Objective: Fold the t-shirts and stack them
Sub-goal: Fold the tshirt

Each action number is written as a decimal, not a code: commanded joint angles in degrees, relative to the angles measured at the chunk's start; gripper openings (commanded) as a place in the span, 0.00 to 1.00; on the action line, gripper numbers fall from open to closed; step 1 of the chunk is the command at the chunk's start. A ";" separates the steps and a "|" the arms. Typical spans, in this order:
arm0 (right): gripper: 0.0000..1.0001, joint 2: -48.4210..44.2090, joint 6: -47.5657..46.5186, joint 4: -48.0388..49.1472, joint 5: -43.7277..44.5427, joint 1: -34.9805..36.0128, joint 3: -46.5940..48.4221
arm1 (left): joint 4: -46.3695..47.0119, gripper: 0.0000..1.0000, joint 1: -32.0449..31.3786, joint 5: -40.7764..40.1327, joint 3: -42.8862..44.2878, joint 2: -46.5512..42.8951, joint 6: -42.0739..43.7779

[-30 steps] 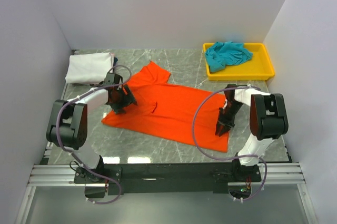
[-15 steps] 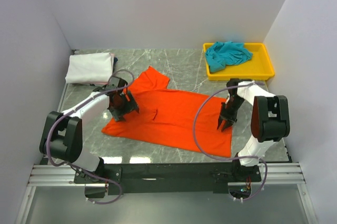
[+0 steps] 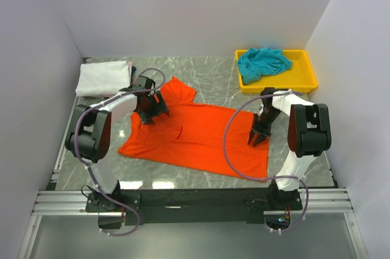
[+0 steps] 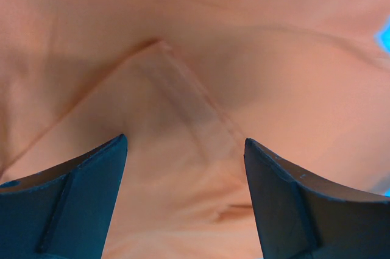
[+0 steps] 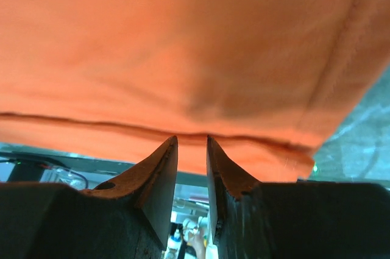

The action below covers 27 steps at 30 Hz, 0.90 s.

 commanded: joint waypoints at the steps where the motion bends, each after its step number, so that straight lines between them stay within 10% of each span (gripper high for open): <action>1: 0.33 0.99 -0.57 2.27 0.71 0.35 -3.56 | 2.04 0.83 0.32 0.25 -0.95 1.82 2.87; 27: 0.34 3.99 -1.27 1.65 11.88 -0.09 -4.81 | -1.12 0.84 -2.14 -2.30 -26.71 -18.92 -5.47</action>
